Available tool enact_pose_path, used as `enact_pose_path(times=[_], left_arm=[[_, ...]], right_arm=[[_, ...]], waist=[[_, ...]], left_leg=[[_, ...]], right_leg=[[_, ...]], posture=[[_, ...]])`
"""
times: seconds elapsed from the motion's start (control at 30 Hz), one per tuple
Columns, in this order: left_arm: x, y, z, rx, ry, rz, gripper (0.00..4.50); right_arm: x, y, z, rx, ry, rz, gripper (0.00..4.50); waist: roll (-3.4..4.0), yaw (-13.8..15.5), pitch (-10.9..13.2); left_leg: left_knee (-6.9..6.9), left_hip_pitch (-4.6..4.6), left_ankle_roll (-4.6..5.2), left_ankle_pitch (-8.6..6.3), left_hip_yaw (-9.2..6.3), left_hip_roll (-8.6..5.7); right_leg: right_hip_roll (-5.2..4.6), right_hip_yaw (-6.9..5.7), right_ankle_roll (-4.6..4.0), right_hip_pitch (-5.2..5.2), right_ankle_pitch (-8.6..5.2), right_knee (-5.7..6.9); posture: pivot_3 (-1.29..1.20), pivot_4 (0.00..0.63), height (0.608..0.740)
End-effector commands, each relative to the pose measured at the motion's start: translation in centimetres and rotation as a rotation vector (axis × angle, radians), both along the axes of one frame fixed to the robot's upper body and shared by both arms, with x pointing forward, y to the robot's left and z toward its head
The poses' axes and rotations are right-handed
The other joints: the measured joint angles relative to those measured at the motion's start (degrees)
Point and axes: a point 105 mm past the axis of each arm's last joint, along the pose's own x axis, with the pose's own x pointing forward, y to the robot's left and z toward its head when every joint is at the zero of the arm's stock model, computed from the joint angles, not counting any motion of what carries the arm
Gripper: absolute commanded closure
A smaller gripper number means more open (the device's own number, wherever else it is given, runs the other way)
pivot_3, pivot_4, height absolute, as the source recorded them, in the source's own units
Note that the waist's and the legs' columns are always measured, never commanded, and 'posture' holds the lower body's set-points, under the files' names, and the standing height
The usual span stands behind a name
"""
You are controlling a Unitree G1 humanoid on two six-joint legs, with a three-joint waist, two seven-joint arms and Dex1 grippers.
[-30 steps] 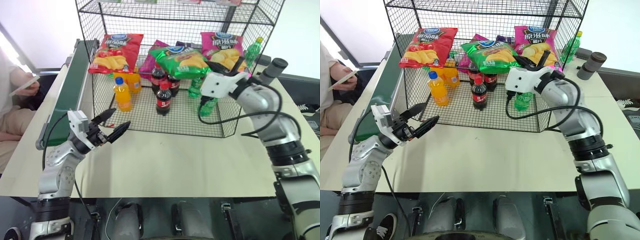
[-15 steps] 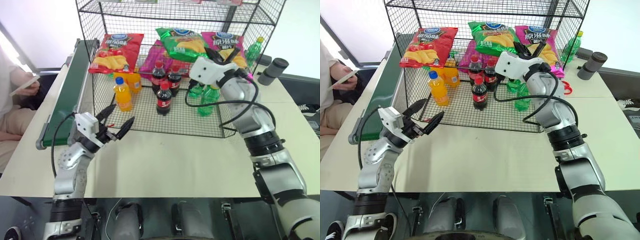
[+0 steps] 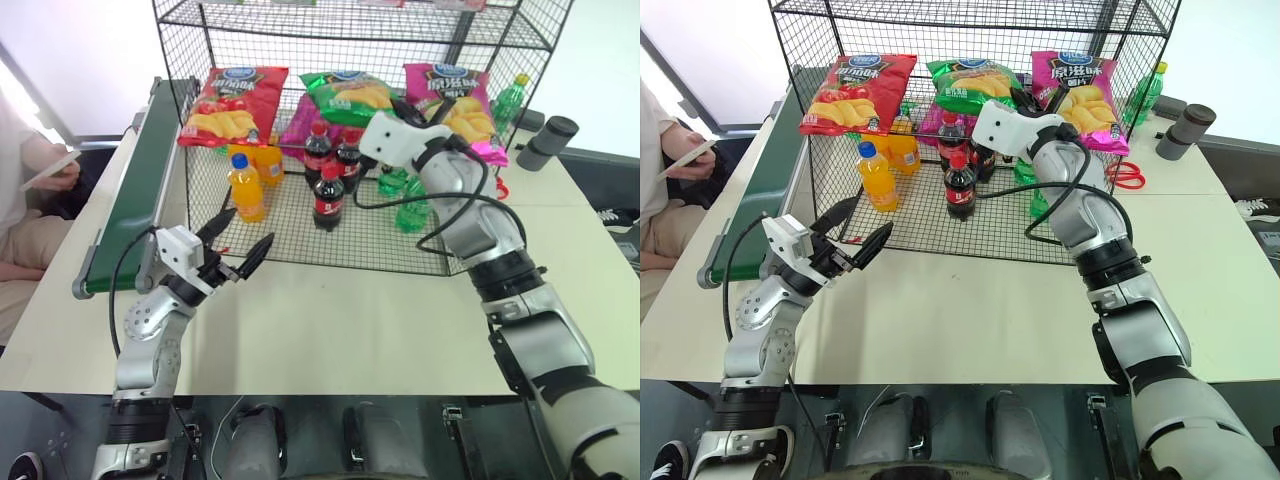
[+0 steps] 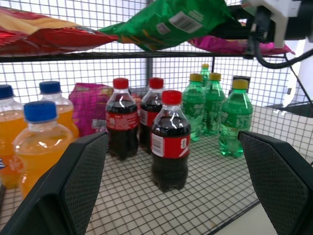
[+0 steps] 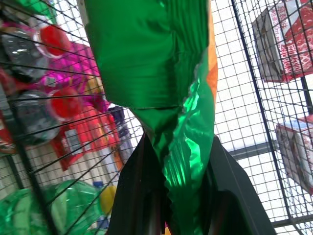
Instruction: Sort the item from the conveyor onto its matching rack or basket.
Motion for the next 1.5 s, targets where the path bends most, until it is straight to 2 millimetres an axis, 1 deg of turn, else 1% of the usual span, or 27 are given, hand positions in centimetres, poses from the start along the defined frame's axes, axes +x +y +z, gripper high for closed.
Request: enact_pose_path(times=[0.03, 0.4, 0.47, 0.5, 0.57, 0.6, 0.63, 0.67, 0.83, 0.9, 1.03, 1.13, 1.17, 1.3, 1.4, 1.5], left_arm=[[-0.4, -0.1, 1.1, 0.006, -0.053, 0.002, 0.0], [-0.4, -0.4, 0.9, 0.0, -0.047, 0.001, 0.0], [-0.4, -0.5, 0.9, -0.001, -0.048, 0.0, 0.0], [-0.4, -0.5, 0.9, -0.002, -0.047, -0.001, 0.0], [-0.4, -0.5, 0.9, 0.0, -0.047, -0.001, 0.0], [-0.4, -0.5, 0.9, 0.0, -0.047, -0.001, 0.0], [-0.4, -0.5, 0.9, 0.0, -0.046, 0.0, 0.0], [-0.4, -0.4, 0.8, 0.0, -0.045, 0.002, 0.0], [-0.4, -0.5, 0.7, -0.005, -0.041, 0.004, 0.0], [-0.3, -0.7, 0.7, -0.007, -0.041, -0.001, 0.0], [-0.2, -0.9, 0.7, -0.007, -0.04, -0.006, 0.0], [-0.2, -1.0, 0.7, -0.007, -0.041, -0.008, 0.0], [-0.2, -1.0, 0.7, -0.005, -0.042, -0.009, 0.0], [-0.2, -1.1, 0.7, -0.002, -0.041, -0.012, 0.0], [-0.3, -1.0, 0.6, -0.004, -0.04, -0.01, 0.0], [-0.3, -0.9, 0.5, 0.008, -0.036, -0.009, 0.0]], right_arm=[[0.0, 0.2, 1.8, 0.015, -0.062, 0.0, 4.27], [0.4, -0.1, 1.9, 0.022, -0.066, -0.009, 4.27], [0.5, 0.0, 1.8, 0.032, -0.057, 0.001, 3.26], [0.4, 0.1, 1.8, 0.037, -0.054, 0.009, 3.02], [0.1, 0.6, 1.9, 0.048, -0.039, 0.041, 2.27], [-0.1, 0.8, 1.9, 0.054, -0.033, 0.059, 1.75], [-0.5, 1.2, 2.1, 0.051, -0.032, 0.082, 1.5], [-0.8, 1.5, 2.3, 0.047, -0.029, 0.102, 0.9], [-2.1, 2.6, 2.9, 0.042, -0.005, 0.183, 0.9], [-2.3, 2.8, 2.7, 0.048, 0.027, 0.202, 0.9], [-2.8, 3.4, 1.6, 0.138, 0.134, 0.266, 0.9], [-2.9, 3.2, 1.7, 0.168, 0.15, 0.274, 0.9], [-2.9, 3.0, 1.5, 0.205, 0.173, 0.279, 0.9], [-3.3, 2.5, 1.2, 0.185, 0.202, 0.294, 0.9], [-3.9, 2.4, 0.7, 0.182, 0.248, 0.326, 0.9], [-5.4, 2.9, 0.8, 0.285, 0.328, 0.433, 0.9]], waist=[[0.0, -0.02, 0.0], [0.0, -0.05, 0.0], [0.0, -0.06, 0.0], [0.0, -0.06, 0.0], [0.0, -0.06, 0.0], [0.0, -0.06, 0.0], [0.0, -0.08, 0.0], [0.0, -0.13, 0.0], [0.0, -0.05, 0.0], [0.0, -0.04, 0.0], [0.0, 0.03, 0.0], [0.0, 0.03, 0.0], [0.0, 0.04, 0.0], [0.0, 0.05, 0.0], [0.0, 0.06, 0.0], [0.0, 0.14, 0.0]], left_leg=[[0.0, 0.0, 0.0, 0.0, 0.0, 0.0], [0.0, 0.0, 0.0, 0.0, 0.0, 0.01], [0.0, 0.0, -0.01, 0.0, 0.0, 0.01], [0.0, 0.0, 0.0, 0.0, 0.0, 0.01], [0.0, 0.0, 0.0, 0.0, 0.0, 0.01], [0.0, 0.0, 0.0, 0.0, 0.0, 0.01], [-0.01, 0.0, 0.0, 0.0, 0.0, 0.01], [-0.01, 0.0, 0.0, 0.0, 0.0, 0.02], [-0.01, 0.0, 0.0, 0.0, -0.02, 0.04], [-0.01, 0.0, 0.0, 0.0, -0.02, 0.04], [-0.01, 0.0, 0.01, 0.0, -0.02, 0.04], [-0.01, 0.0, 0.01, 0.0, -0.01, 0.04], [-0.01, 0.0, 0.01, 0.0, -0.01, 0.04], [-0.01, 0.0, 0.01, -0.01, -0.02, 0.03], [-0.01, 0.0, 0.02, -0.01, -0.02, 0.03], [-0.02, 0.0, 0.02, -0.01, -0.05, 0.03]], right_leg=[[0.0, 0.0, 0.0, 0.0, 0.0, 0.0], [0.0, 0.0, 0.0, 0.0, 0.0, 0.01], [0.0, 0.0, 0.0, 0.0, 0.0, 0.01], [0.0, 0.0, 0.0, 0.0, 0.0, 0.01], [0.0, 0.0, 0.0, -0.01, 0.0, 0.01], [0.0, 0.0, 0.0, -0.01, 0.0, 0.01], [0.0, 0.0, 0.0, -0.01, 0.0, 0.01], [0.0, 0.0, 0.0, -0.01, 0.0, 0.01], [0.02, 0.0, 0.0, -0.01, 0.0, 0.01], [0.01, 0.0, 0.0, -0.01, 0.0, 0.0], [0.01, -0.01, 0.0, 0.01, 0.0, 0.0], [0.01, -0.01, 0.0, 0.0, 0.0, 0.0], [0.01, -0.01, 0.0, 0.0, 0.0, 0.0], [0.02, -0.01, 0.0, 0.0, 0.0, 0.0], [0.02, -0.01, 0.0, 0.0, 0.0, -0.01], [0.02, -0.01, 0.0, 0.0, 0.0, -0.02]], posture=[[0.0, 0.15, 0.74], [0.0, 0.15, 0.74], [0.0, 0.15, 0.74], [0.0, 0.15, 0.74], [0.0, 0.15, 0.74], [0.0, 0.15, 0.74], [0.0, 0.15, 0.74], [0.0, 0.15, 0.74], [0.0, 0.15, 0.74], [0.0, 0.15, 0.74], [0.0, 0.15, 0.74], [0.0, 0.15, 0.74], [0.0, 0.15, 0.74], [0.0, 0.15, 0.74], [0.0, 0.15, 0.74], [0.0, 0.15, 0.74]])
